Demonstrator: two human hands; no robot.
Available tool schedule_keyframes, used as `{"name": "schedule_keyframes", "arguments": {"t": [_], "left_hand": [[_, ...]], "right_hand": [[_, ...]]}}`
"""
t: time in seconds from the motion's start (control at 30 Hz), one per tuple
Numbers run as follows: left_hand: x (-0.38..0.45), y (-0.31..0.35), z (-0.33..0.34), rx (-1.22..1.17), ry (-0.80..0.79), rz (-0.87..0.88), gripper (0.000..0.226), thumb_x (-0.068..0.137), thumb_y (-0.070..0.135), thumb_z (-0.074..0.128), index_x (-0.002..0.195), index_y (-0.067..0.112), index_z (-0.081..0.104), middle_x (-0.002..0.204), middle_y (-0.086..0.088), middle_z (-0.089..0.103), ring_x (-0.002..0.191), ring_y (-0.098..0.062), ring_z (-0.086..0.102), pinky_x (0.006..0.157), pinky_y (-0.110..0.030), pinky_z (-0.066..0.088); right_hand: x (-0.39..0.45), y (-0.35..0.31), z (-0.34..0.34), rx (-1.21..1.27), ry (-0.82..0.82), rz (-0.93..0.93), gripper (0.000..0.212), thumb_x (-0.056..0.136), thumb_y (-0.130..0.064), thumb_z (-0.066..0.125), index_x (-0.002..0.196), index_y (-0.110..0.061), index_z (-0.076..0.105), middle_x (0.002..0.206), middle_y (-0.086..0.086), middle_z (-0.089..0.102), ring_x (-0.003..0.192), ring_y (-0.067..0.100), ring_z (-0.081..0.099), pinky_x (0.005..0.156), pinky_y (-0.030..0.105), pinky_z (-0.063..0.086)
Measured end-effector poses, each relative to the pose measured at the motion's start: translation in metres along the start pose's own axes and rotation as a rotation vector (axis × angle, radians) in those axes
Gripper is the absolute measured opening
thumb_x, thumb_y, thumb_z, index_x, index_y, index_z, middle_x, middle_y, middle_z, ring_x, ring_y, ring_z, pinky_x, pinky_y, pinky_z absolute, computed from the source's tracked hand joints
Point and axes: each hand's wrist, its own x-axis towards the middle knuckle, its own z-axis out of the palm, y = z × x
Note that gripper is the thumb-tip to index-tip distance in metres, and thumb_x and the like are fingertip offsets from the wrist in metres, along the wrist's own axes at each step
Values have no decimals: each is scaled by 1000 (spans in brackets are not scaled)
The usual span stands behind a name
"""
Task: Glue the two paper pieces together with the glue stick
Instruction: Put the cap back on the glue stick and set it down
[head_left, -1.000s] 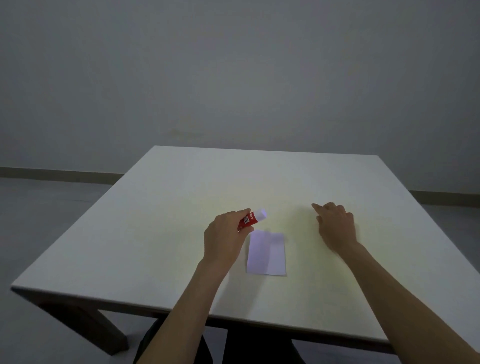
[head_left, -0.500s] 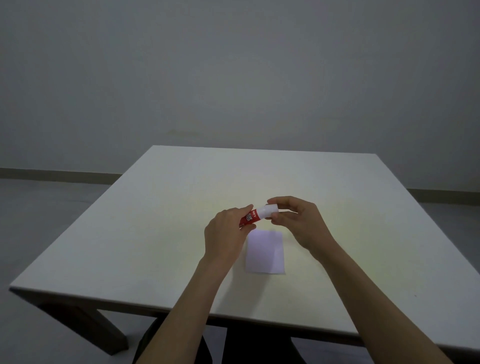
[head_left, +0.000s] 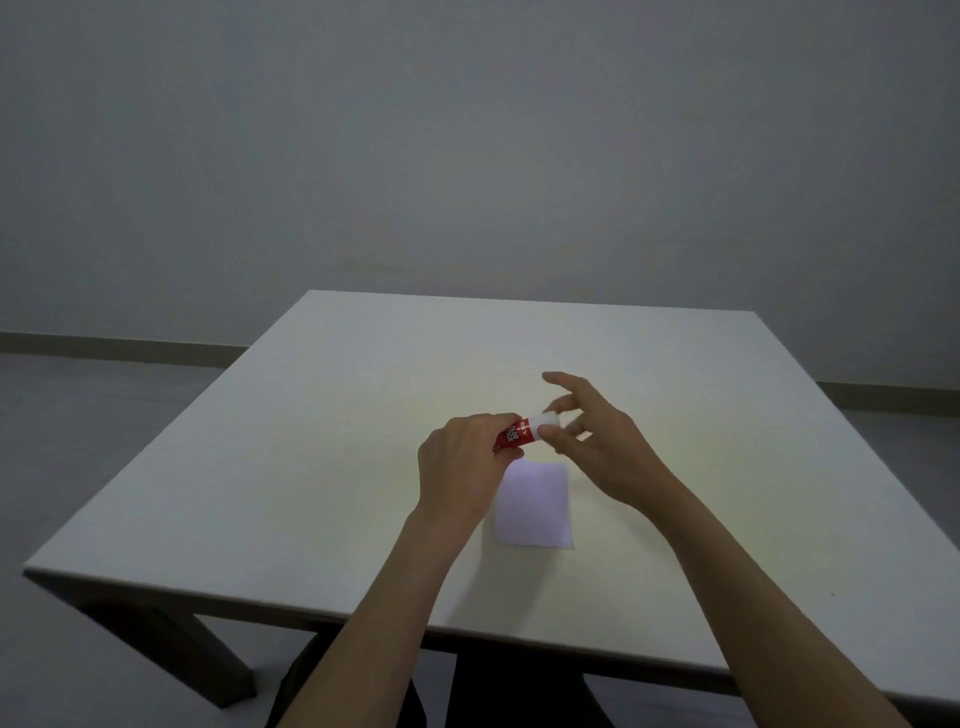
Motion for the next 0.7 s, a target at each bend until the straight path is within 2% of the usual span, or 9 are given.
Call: {"name": "schedule_keyframes", "arguments": {"t": [0.03, 0.07, 0.1, 0.17, 0.23, 0.37, 0.47, 0.7], "left_hand": [[0, 0, 0, -2, 6, 3, 16, 84, 34, 62, 99, 30, 66, 84, 4, 70, 78, -22, 61, 60, -27, 41], [0, 1, 0, -5, 12, 10, 16, 83, 33, 63, 99, 30, 67, 83, 4, 71, 77, -21, 61, 60, -26, 40], [0, 2, 0, -10, 17, 18, 17, 83, 33, 63, 99, 30, 67, 83, 4, 71, 76, -21, 61, 59, -26, 39], [-2, 5, 3, -35, 20, 24, 16, 82, 32, 64, 97, 30, 67, 80, 4, 71, 74, -23, 62, 57, -25, 37], [-2, 4, 6, -97, 33, -14, 15, 79, 33, 67, 93, 27, 67, 75, 4, 70, 72, -24, 63, 54, -25, 35], [19, -19, 11, -326, 144, -241, 28, 71, 30, 78, 85, 14, 60, 79, -3, 72, 69, -21, 59, 61, -29, 40], [37, -35, 21, -415, 172, -390, 38, 69, 29, 79, 86, 6, 53, 80, -12, 70, 75, -30, 61, 64, -35, 44], [49, -49, 52, -432, 127, -450, 35, 71, 26, 76, 84, 7, 50, 80, -13, 67, 73, -31, 59, 59, -32, 38]], "right_hand": [[-1, -1, -1, 27, 3, -31, 19, 89, -29, 57, 108, -26, 57, 86, -6, 63, 63, 6, 59, 61, 17, 46], [0, -1, -1, -10, 34, -45, 8, 90, -27, 57, 96, -23, 60, 77, -5, 63, 58, 5, 58, 57, 16, 45], [1, -2, 1, -77, 86, -30, 17, 91, -31, 54, 81, -18, 61, 66, -4, 62, 53, 6, 55, 54, 19, 42], [3, -4, 4, -271, 171, 73, 49, 93, -46, 42, 61, -13, 58, 51, -4, 55, 50, 15, 51, 51, 27, 37], [3, -5, 5, -268, 238, 158, 66, 93, -54, 30, 53, -11, 59, 44, -7, 50, 50, 18, 51, 52, 29, 38], [-9, 4, 1, -52, 280, 190, 61, 95, -51, 27, 69, -16, 69, 48, 0, 56, 52, 20, 56, 62, 36, 47], [-23, 16, -1, -28, 297, 205, 52, 96, -47, 30, 76, -19, 69, 52, 0, 57, 49, 17, 53, 62, 36, 47], [-31, 31, -8, -77, 310, 216, 46, 96, -44, 31, 76, -23, 67, 57, 2, 59, 51, 19, 55, 65, 37, 50]]}}
